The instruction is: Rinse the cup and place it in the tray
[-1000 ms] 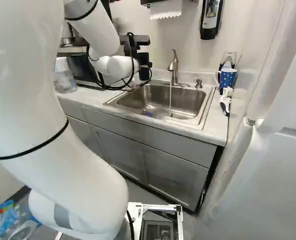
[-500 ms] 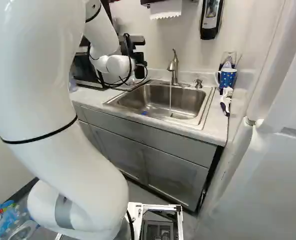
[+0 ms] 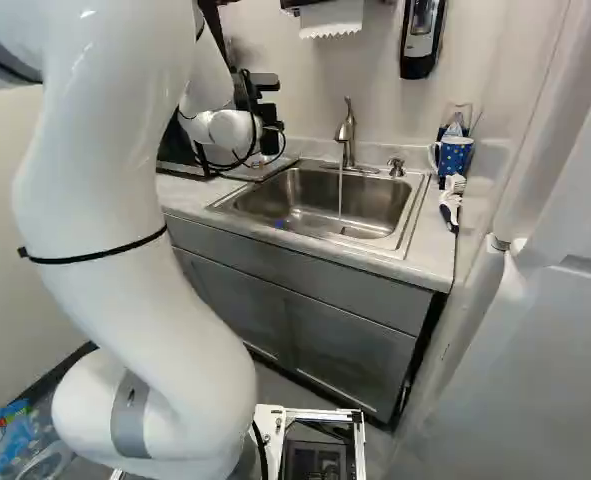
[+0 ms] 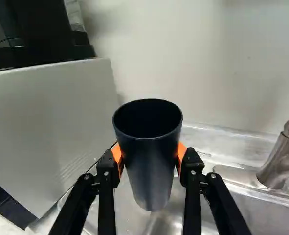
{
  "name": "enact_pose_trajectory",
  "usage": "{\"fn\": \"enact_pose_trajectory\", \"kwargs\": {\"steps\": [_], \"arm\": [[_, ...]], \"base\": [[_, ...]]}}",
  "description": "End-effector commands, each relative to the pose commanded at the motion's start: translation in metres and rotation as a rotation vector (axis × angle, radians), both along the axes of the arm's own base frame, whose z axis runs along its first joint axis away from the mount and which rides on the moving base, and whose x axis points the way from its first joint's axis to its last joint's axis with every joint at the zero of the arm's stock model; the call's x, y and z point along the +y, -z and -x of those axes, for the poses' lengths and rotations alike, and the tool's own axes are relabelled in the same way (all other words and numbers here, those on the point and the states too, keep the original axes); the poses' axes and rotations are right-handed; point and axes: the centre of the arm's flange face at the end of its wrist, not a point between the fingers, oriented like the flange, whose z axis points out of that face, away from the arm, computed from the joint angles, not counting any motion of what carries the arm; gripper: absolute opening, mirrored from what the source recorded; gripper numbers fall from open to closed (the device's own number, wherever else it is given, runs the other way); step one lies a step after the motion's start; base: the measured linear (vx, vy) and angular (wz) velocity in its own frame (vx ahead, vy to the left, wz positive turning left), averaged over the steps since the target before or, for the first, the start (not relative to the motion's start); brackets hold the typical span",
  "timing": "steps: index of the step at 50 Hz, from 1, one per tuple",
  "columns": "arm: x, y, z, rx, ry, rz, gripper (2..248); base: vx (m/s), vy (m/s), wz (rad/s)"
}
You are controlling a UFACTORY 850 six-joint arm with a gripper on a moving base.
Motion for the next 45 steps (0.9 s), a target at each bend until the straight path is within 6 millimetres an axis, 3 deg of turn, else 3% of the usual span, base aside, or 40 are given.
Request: {"fn": "enact_pose_trajectory", "kwargs": {"steps": [24, 45], "arm": [[0.031, 0.017, -0.038, 0.009, -0.045, 0.001, 124], [0.042, 0.043, -0.054, 0.042, -0.059, 0.004, 124]], "base": [[0.000, 0.000, 0.000], [0.000, 0.000, 0.000]]}}
